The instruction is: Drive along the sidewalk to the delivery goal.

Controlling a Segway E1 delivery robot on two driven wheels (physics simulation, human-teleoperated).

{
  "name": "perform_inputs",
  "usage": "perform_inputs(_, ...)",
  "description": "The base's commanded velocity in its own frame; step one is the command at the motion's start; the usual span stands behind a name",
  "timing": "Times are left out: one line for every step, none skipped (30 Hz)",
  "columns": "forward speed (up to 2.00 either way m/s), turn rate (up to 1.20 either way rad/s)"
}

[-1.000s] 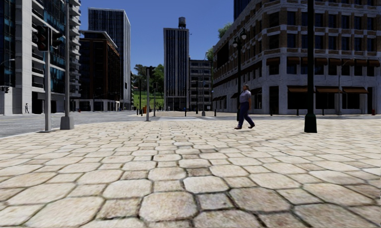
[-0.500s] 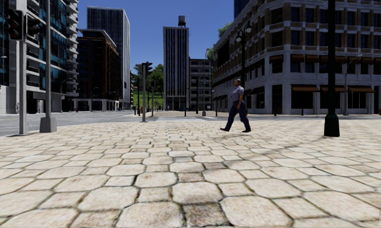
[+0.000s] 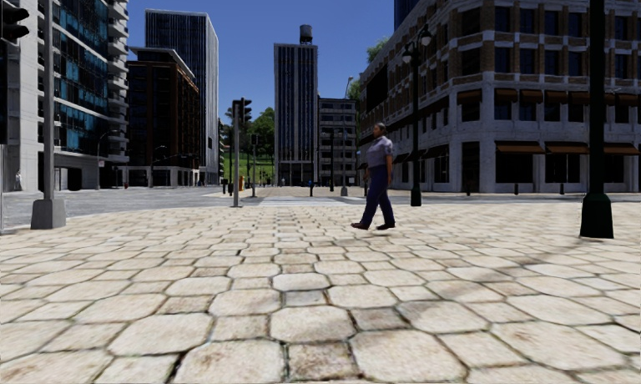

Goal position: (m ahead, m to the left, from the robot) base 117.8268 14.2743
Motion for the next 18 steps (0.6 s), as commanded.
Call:
perform_inputs(1.5,0.0)
perform_inputs(1.5,0.0)
perform_inputs(1.5,0.0)
perform_inputs(1.5,0.0)
perform_inputs(1.5,0.0)
perform_inputs(1.5,0.0)
perform_inputs(1.5,0.0)
perform_inputs(1.5,0.0)
perform_inputs(1.5,0.0)
perform_inputs(1.5,0.0)
perform_inputs(1.5,0.0)
perform_inputs(1.5,0.0)
perform_inputs(1.5,0.0)
perform_inputs(1.5,0.0)
perform_inputs(1.5,0.0)
perform_inputs(1.48,0.0)
perform_inputs(1.35,0.0)
perform_inputs(1.12,0.0)
